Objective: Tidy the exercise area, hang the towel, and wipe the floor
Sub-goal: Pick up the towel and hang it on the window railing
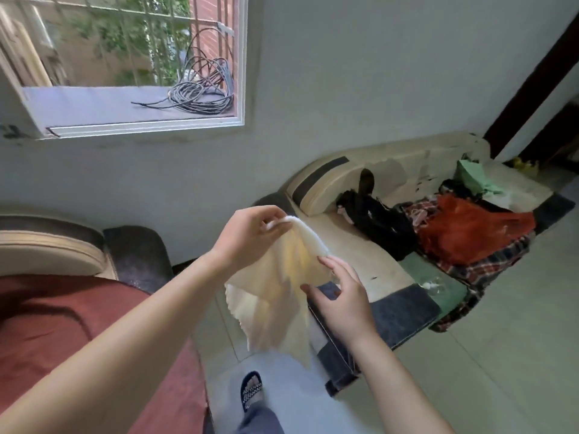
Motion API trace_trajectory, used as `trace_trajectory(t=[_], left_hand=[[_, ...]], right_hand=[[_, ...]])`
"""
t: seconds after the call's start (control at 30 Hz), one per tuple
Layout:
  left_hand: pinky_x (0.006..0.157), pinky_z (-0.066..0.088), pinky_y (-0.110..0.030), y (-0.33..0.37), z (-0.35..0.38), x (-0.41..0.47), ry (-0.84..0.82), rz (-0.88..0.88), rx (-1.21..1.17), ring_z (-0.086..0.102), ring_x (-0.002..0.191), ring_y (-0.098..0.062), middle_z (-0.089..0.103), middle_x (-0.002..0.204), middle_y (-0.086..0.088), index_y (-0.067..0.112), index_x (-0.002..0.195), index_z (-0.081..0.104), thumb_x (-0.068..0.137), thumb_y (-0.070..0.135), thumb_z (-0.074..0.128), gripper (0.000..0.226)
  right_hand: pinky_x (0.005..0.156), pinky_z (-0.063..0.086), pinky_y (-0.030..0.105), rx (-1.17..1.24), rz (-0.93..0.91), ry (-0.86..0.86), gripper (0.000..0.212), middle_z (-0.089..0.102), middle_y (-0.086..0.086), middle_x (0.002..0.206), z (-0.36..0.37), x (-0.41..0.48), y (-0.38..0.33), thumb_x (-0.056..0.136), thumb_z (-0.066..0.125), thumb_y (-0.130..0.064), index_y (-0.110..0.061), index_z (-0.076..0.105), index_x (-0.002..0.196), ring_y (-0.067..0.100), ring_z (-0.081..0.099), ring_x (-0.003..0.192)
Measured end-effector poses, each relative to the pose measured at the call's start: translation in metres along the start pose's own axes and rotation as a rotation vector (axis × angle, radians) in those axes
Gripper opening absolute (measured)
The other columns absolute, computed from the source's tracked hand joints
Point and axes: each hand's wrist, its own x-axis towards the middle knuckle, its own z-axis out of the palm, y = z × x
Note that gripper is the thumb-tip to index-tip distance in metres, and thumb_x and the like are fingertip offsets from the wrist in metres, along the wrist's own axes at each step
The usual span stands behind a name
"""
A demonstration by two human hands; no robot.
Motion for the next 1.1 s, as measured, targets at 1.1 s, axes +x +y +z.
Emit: trace_trajectory(t=[1.1], left_hand=[[0.07,0.042,-0.009,-0.211,-0.293,0.466,0.454,-0.036,0.272,0.055,0.078,0.009,0.061,0.085,0.015,0.021,0.098,0.07,0.087,0.032,0.062,0.018]], right_hand=[[0.063,0.054,0.038,0.425,-0.544,-0.506,0.018,0.072,0.003,0.075,0.282,0.652,-0.219,0.072,0.074,-0.034,-0.019,0.073,0.082,0.019,0.064,0.067]])
